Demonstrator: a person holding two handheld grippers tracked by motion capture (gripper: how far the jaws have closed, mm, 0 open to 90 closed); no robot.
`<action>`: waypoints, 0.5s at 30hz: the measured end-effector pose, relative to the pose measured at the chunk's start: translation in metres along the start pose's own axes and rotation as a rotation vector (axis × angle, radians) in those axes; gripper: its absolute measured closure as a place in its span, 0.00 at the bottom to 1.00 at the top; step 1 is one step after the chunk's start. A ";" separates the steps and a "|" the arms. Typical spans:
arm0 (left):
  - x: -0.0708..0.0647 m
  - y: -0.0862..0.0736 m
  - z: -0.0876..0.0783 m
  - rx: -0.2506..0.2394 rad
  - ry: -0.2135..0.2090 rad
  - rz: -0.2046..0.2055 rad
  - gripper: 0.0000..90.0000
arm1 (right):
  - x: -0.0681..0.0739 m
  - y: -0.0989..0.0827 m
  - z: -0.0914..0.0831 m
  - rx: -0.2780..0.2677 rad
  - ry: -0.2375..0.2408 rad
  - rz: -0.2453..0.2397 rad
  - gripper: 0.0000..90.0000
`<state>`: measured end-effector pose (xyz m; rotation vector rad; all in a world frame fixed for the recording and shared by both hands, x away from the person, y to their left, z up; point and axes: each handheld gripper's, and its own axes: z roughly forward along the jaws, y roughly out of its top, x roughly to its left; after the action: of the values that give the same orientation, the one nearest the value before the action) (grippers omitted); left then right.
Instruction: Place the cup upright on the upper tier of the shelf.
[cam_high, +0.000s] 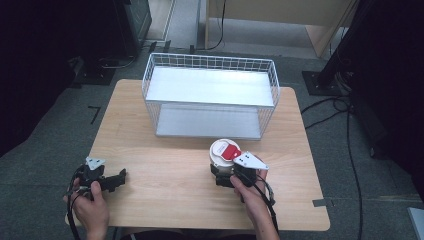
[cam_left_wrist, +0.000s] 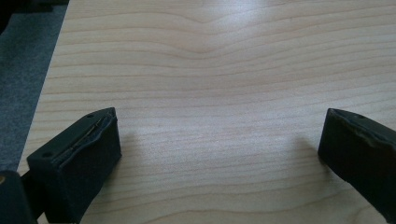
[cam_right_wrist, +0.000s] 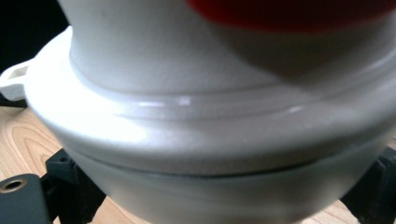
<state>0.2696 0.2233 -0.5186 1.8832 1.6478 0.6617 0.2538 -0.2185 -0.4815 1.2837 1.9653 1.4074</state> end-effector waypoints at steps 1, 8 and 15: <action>0.000 0.000 0.000 0.000 0.000 0.000 0.00 | 0.000 0.000 0.000 0.000 0.000 0.000 0.07; 0.000 0.000 0.000 0.000 0.000 0.000 0.00 | 0.000 0.000 0.002 -0.026 0.016 0.007 0.05; 0.000 0.000 0.000 -0.001 0.000 -0.001 0.00 | -0.001 0.000 0.001 -0.045 0.016 0.015 0.05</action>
<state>0.2699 0.2232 -0.5186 1.8822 1.6480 0.6624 0.2549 -0.2188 -0.4825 1.2732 1.9270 1.4652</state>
